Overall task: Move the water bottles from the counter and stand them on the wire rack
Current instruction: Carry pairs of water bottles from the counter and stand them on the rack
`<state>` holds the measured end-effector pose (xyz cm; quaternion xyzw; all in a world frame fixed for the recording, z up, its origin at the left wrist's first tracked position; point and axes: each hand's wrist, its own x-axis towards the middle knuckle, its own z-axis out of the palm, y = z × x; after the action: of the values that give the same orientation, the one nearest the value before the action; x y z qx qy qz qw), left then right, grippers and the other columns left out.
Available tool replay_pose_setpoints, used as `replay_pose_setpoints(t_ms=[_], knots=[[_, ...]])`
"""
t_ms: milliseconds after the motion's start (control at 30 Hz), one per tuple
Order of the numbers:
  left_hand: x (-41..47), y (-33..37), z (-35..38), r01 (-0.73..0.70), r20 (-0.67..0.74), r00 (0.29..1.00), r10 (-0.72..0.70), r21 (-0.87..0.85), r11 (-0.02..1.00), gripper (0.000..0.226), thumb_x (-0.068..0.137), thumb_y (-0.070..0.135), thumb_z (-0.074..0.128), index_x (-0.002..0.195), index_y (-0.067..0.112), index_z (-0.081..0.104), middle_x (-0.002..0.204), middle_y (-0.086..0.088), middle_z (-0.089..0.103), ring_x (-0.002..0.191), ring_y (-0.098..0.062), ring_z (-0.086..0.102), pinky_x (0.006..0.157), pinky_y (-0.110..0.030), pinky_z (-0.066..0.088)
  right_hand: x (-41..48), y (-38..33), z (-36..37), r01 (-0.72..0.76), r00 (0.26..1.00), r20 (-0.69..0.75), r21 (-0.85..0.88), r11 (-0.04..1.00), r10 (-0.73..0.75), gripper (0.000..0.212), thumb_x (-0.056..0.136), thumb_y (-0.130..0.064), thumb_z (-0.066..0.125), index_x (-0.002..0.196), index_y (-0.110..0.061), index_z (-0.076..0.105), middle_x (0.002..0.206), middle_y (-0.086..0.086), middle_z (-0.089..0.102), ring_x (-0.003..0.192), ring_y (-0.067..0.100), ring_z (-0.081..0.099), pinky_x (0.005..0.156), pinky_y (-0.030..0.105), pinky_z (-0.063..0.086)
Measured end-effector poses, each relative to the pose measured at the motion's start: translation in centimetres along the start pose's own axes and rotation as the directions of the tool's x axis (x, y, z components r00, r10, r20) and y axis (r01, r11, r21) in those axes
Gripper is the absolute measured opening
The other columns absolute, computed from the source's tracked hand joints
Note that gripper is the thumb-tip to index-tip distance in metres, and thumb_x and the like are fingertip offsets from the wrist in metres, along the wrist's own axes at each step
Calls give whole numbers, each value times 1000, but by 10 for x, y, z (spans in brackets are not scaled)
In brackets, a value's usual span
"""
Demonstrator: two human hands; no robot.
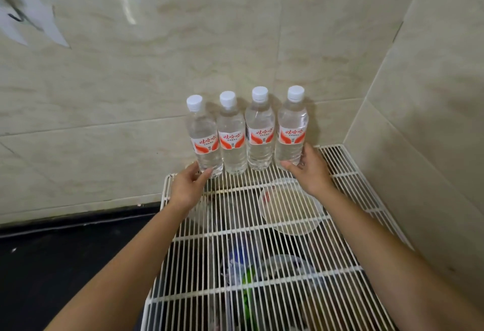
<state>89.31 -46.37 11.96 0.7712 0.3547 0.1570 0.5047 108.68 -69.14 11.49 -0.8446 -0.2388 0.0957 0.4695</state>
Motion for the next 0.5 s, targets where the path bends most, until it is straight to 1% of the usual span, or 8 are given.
replay_pose_setpoints(t_ms=[67,100,200,300,400,500], knots=[[3,-3,3,-9,18,1000,8,55,998,46,99,41,56,143,30,52,130,-1,65,115,-21,62,93,-36,49,3,1,4,13,1000,3,-15,1000,-13,77,73,-57,75,139,-26,49,134,1,65,120,23,63,102,52,52],[3,-3,3,-16,22,1000,14,71,997,47,100,42,54,145,31,50,132,-1,64,117,-23,61,92,-35,47,5,0,4,16,1000,9,-25,1000,-16,77,74,-58,74,139,-27,49,134,1,64,122,23,62,103,52,52],[4,-7,5,-42,30,999,38,122,992,47,102,44,48,147,32,45,127,-6,67,113,-27,64,91,-38,49,5,-4,5,15,1000,22,-38,999,-14,70,82,-45,77,142,-23,48,137,1,64,123,22,62,105,52,50],[2,-6,7,-58,28,998,54,166,985,48,103,43,45,149,30,41,125,-8,67,109,-27,64,91,-39,50,4,-7,9,9,1000,-2,-78,997,-9,70,85,-43,76,145,-21,46,138,3,62,123,24,61,104,52,50],[-1,-3,6,-51,35,998,46,175,983,50,103,43,44,151,29,38,133,-8,64,115,-27,62,97,-44,50,3,-12,15,-17,999,-35,-125,992,12,72,87,-44,74,148,-21,42,140,6,58,127,27,57,105,52,49],[-6,0,2,-47,53,998,38,175,983,53,102,47,44,152,35,33,141,-7,58,125,-30,58,103,-53,48,-2,-16,17,-46,999,-17,-140,989,44,79,87,-45,74,152,-20,35,145,8,55,132,29,53,108,53,46]])
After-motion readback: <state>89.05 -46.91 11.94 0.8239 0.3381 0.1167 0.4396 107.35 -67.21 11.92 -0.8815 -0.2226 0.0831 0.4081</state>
